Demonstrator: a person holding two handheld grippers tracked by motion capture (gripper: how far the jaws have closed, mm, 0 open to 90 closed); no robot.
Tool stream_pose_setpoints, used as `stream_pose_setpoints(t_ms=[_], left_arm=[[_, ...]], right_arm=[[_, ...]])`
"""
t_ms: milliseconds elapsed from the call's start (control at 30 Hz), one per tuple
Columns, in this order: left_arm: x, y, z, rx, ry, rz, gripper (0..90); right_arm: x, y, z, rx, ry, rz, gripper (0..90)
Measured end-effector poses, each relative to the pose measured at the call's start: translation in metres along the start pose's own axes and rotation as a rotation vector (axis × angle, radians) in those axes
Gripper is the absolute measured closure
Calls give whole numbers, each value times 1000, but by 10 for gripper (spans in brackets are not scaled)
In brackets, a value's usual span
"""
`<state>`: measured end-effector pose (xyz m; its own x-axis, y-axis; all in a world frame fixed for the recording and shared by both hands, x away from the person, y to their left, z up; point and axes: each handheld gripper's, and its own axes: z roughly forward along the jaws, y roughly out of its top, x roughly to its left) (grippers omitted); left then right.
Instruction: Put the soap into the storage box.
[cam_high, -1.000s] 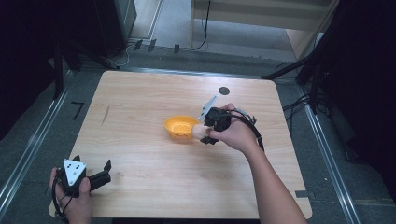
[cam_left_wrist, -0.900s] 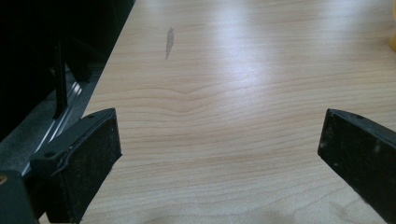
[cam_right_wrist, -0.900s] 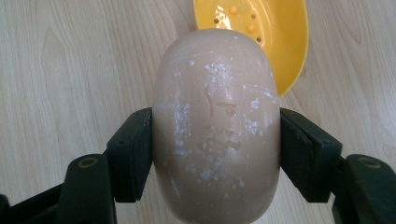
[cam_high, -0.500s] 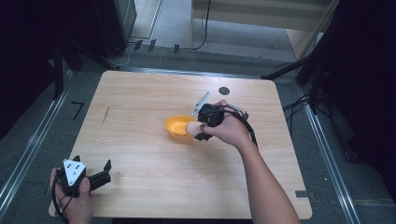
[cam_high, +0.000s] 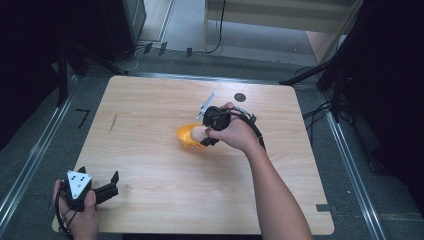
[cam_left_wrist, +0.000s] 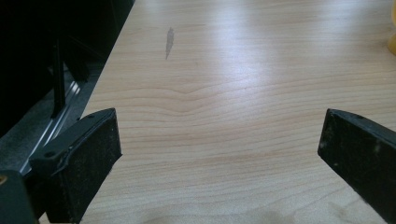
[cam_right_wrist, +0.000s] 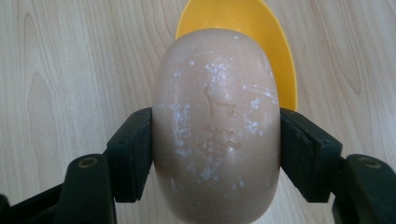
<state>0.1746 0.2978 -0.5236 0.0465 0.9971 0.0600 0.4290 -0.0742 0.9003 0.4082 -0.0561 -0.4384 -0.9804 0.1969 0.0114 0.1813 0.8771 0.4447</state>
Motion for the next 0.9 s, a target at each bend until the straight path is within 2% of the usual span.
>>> stream_pose_setpoints(t_ms=[100, 567, 767, 900], left_arm=[[0, 0, 0, 1, -1, 0, 0], [1, 0, 0, -5, -5, -15, 0], [2, 0, 0, -5, -8, -17, 0], [3, 0, 0, -7, -8, -29, 0]], right_arm=[[0, 6, 4, 23, -3, -1, 338], [-5, 31, 20, 42, 10, -49, 337], [-8, 31, 24, 54, 18, -37, 337], [-9, 30, 26, 65, 29, -54, 337]])
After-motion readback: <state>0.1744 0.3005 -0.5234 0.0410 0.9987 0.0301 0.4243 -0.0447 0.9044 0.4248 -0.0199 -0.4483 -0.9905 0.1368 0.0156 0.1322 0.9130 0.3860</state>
